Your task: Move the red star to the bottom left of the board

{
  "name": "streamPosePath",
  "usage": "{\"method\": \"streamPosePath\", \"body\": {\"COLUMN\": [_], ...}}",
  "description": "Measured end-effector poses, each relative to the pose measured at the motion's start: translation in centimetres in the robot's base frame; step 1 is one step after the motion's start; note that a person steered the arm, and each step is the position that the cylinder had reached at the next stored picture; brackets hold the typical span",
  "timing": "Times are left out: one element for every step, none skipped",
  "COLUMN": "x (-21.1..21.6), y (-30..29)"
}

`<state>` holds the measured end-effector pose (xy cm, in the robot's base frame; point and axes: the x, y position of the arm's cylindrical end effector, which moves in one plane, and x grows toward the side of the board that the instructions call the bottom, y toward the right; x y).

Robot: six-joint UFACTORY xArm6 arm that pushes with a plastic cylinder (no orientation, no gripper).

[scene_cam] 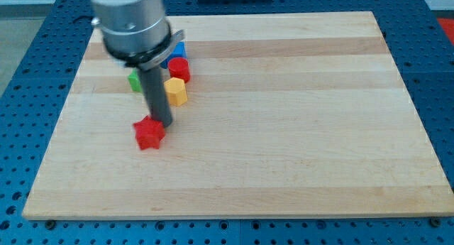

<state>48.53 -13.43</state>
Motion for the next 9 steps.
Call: {"method": "streamPosePath", "body": {"x": [3.5, 3.5, 3.5, 4.8, 6.6, 6.7, 6.3, 4.6, 4.4], "y": [-1.4, -1.4, 0.5, 1.8, -1.3, -5.2, -4.5, -4.3, -6.3]}}
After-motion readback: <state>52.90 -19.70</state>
